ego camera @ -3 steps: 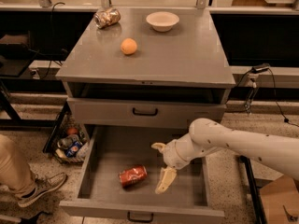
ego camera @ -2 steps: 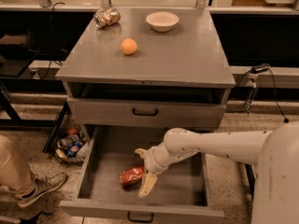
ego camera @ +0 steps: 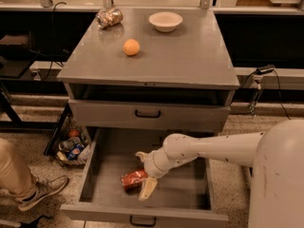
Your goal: Pick coke can from middle drawer and place on counter
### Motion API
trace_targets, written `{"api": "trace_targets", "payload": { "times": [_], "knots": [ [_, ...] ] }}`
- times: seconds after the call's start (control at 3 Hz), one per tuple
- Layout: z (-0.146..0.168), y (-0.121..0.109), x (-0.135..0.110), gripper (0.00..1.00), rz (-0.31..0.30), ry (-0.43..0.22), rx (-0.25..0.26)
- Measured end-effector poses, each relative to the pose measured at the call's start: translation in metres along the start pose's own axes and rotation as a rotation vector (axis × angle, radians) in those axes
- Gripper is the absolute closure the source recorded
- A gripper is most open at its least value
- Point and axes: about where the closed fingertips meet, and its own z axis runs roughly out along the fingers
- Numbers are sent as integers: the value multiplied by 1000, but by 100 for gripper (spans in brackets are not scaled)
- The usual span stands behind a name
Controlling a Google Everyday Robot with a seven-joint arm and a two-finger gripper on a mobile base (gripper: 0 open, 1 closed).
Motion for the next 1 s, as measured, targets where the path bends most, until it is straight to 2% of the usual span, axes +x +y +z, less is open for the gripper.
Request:
{"api": "trace_targets", "payload": {
  "times": [0.67,1.0],
  "knots": [
    [37,-19,13,0,-52,49,56],
    [61,-21,18,16,-70,64,47]
  ]
}}
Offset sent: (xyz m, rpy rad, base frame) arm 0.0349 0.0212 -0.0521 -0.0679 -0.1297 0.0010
